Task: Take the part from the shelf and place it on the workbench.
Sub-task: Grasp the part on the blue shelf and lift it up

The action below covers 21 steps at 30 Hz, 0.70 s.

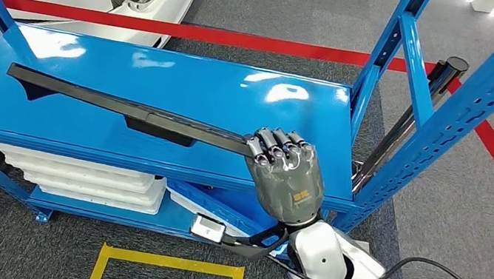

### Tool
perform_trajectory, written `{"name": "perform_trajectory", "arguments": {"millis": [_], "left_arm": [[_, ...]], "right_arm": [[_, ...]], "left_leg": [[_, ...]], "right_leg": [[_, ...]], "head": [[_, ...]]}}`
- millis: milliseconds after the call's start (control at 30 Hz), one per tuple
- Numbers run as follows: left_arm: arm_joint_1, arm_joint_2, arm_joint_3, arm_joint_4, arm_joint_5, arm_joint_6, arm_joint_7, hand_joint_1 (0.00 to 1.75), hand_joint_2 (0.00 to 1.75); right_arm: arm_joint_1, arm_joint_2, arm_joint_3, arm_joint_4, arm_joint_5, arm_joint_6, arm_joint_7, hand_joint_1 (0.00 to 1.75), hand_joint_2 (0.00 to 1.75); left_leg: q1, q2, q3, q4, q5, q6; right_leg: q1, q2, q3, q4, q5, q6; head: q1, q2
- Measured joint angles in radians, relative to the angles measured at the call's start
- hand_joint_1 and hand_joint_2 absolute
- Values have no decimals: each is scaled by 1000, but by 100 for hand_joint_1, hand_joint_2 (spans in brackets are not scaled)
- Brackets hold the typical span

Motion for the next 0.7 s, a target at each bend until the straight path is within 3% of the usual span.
{"name": "perform_trajectory", "arguments": {"millis": [233,700], "left_arm": [[1,0,0,0,0,-30,-60,0,0],[-5,0,-1,0,0,-82,-70,0,0]], "right_arm": [[64,18,19,-66,10,-2,-12,175,175],[109,32,64,-203,10,10,-119,175,175]], "left_leg": [[0,0,0,0,0,0],[0,0,0,0,0,0]], "right_leg": [[0,0,0,0,0,0],[0,0,0,0,0,0]], "head": [[0,0],[0,0]]}}
